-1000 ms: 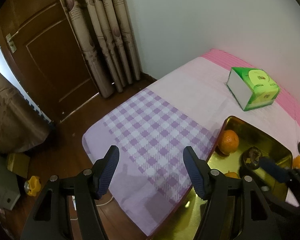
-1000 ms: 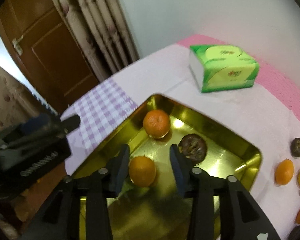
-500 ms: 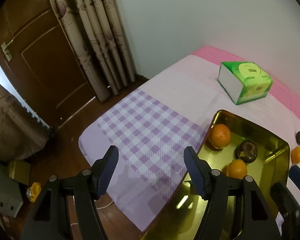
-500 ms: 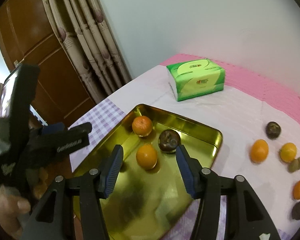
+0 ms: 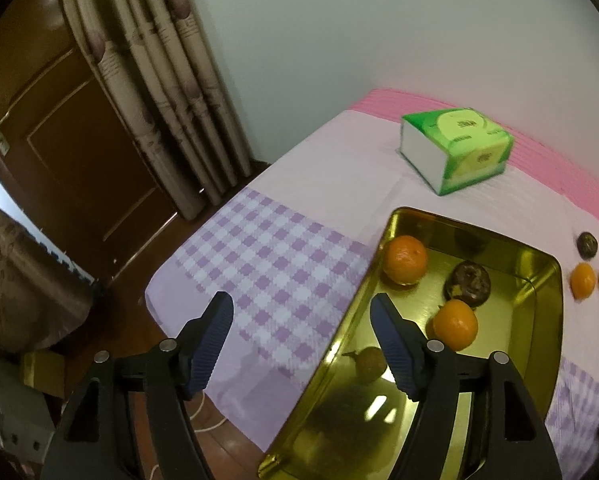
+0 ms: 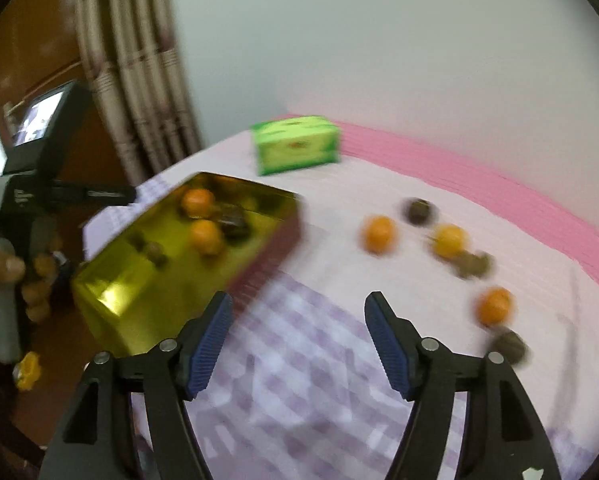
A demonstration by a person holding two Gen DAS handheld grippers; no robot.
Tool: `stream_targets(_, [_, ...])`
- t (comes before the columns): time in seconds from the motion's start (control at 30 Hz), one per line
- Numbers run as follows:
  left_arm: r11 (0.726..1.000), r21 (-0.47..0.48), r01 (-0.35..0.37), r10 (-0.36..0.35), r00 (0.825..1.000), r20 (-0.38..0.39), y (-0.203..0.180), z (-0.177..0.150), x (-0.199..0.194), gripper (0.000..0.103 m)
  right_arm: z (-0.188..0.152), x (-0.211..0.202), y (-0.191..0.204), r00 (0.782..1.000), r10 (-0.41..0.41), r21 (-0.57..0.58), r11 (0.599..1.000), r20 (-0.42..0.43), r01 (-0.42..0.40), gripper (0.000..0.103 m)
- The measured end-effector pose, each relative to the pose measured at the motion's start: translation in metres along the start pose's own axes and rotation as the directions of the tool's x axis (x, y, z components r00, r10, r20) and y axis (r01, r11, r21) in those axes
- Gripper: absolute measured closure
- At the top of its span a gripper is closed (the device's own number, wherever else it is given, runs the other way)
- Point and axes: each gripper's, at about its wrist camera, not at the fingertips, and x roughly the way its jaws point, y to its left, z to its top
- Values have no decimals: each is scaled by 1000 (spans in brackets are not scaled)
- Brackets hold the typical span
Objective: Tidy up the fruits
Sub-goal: 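Move the left gripper back to the fruit and grasp another orange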
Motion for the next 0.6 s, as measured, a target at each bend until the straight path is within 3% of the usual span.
stream_targets(0.2, [992,118,42,-47,998,41,-23,-6,-14,30,-31,-30,-80,980,-197,117,974,-3,196,33])
stream_targets(0.33, [962,217,163,-185,979,85,-44,-8,-45,30,-54,-46,-132,944,-328,163,930,-29,329,28])
stream_targets(0.4, [931,265,250,-279,957,75,-58,-9,-60,29,-64,-50,-153,928,-368,168,913,-48,371,26])
stream_targets(0.47, [874,323,362,-397,916,49,-77,-11,-77,29,-74,-53,-174,912,-404,172,896,-67,409,26])
stream_targets(0.53, [820,397,413,-460,888,27,-101,-13,-87,29,-83,-55,-191,904,-421,189,884,-79,428,26])
stream_targets(0.6, [776,467,424,-482,876,5,-129,-13,-93,29,-91,-55,-206,901,-424,221,874,-91,433,26])
